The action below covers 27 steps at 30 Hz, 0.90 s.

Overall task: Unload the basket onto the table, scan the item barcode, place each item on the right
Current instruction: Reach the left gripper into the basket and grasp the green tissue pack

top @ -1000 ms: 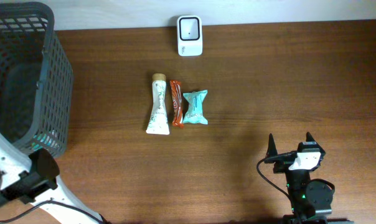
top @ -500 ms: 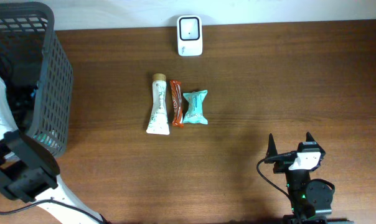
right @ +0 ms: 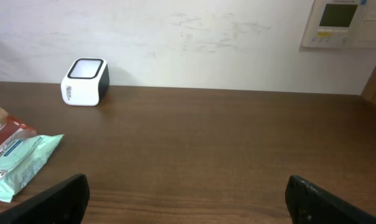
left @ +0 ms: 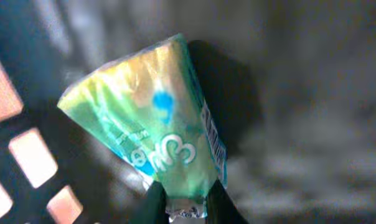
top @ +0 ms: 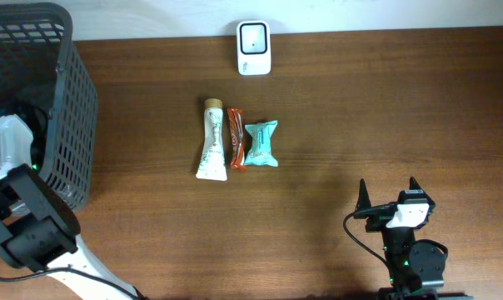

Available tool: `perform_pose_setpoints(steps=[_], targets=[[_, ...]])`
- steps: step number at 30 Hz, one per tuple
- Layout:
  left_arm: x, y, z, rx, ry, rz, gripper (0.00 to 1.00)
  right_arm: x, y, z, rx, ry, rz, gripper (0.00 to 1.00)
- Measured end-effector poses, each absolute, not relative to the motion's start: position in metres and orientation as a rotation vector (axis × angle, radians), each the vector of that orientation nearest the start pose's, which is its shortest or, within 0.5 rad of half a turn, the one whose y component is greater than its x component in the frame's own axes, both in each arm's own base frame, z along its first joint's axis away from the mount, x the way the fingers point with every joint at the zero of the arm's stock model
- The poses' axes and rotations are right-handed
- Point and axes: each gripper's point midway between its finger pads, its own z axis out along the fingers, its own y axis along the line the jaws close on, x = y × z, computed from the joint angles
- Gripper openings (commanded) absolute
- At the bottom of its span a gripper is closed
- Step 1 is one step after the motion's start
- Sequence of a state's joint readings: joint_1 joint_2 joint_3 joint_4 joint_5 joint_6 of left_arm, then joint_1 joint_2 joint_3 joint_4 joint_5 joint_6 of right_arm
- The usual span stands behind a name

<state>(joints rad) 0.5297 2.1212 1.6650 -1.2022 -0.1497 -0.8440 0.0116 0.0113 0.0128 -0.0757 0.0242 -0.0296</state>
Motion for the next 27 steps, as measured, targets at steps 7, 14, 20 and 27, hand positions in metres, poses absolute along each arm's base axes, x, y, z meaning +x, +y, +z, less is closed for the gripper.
perform_pose_setpoints(steps=[7, 14, 20, 27], targets=[[0.419, 0.232, 0.094, -1.259, 2.564, -0.070, 0.63, 0.246, -0.001, 0.159, -0.015, 1.645, -0.034, 0.99], [0.439, 0.228, 0.126, -1.039, 2.570, -0.135, 0.77, 0.246, -0.001, 0.159, -0.015, 1.645, -0.034, 0.99], [0.448, 0.234, 0.121, -1.011, 2.536, -0.119, 0.66, 0.246, -0.001, 0.159, -0.016, 1.645, -0.034, 0.99], [0.460, 0.239, 0.071, -1.126, 2.527, -0.153, 0.55, 0.246, -0.001, 0.159, -0.015, 1.645, -0.034, 0.99]])
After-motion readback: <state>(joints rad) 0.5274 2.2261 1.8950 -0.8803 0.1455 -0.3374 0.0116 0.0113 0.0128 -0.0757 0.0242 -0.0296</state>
